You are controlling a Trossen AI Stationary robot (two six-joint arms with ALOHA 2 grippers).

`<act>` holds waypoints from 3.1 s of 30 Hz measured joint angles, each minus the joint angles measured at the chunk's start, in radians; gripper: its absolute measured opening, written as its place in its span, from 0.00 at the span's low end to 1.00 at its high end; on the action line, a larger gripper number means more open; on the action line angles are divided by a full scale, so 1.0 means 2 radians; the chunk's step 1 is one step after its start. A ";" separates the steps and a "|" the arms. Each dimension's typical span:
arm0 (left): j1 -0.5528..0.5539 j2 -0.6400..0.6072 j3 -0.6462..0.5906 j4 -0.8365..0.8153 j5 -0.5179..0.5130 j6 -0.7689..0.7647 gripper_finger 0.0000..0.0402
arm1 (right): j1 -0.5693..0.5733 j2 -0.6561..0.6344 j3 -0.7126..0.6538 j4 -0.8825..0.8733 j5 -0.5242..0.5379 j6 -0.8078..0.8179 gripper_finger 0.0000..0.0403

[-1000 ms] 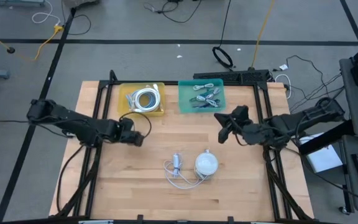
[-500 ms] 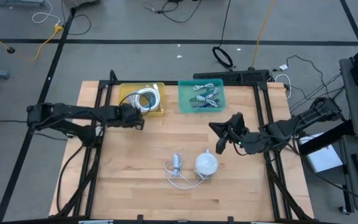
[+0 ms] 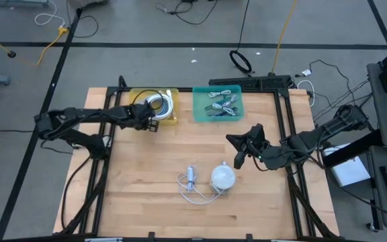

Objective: Pick & Place USB Port
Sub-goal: Adjust the yellow bin, then return to Home Position

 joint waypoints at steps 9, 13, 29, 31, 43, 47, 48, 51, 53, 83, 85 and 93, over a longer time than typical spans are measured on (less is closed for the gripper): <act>0.015 0.050 0.000 0.068 0.016 0.013 0.00 | 0.000 0.000 0.000 0.004 0.000 0.000 0.00; 0.017 0.055 0.000 0.079 0.018 0.018 0.00 | 0.000 0.000 0.000 0.004 0.000 0.000 0.00; 0.047 0.054 0.002 0.103 0.062 0.037 0.00 | -0.001 0.000 0.000 0.004 -0.002 -0.001 0.00; 0.033 0.050 0.004 0.105 0.077 0.037 0.00 | -0.001 0.000 0.000 0.004 -0.002 -0.001 0.00; -0.124 -0.089 0.004 0.147 0.101 -0.021 0.00 | -0.001 0.000 0.000 0.042 -0.020 -0.031 0.00; -0.188 -0.182 0.004 0.257 0.097 -0.022 0.00 | -0.002 0.000 0.008 0.088 -0.074 -0.097 0.00; -0.203 -0.207 0.004 0.286 0.093 -0.015 0.00 | -0.003 0.001 0.018 0.090 -0.095 -0.123 0.00; -0.242 -0.278 0.004 0.351 0.095 0.024 0.00 | -0.013 0.000 0.061 0.067 -0.182 -0.201 0.00; -0.265 -0.322 0.005 0.352 0.108 0.053 0.00 | -0.018 0.000 0.097 0.019 -0.234 -0.241 0.00; -0.409 -0.656 -0.161 0.081 -0.105 -0.011 0.00 | -0.043 -0.487 -0.391 0.091 -0.330 -0.135 0.00; -0.409 -0.657 -0.175 0.085 -0.107 -0.016 0.00 | -0.043 -0.489 -0.409 0.102 -0.329 -0.136 0.00; -0.409 -0.657 -0.222 0.093 -0.126 -0.071 0.00 | -0.043 -0.522 -0.474 0.107 -0.327 -0.100 0.00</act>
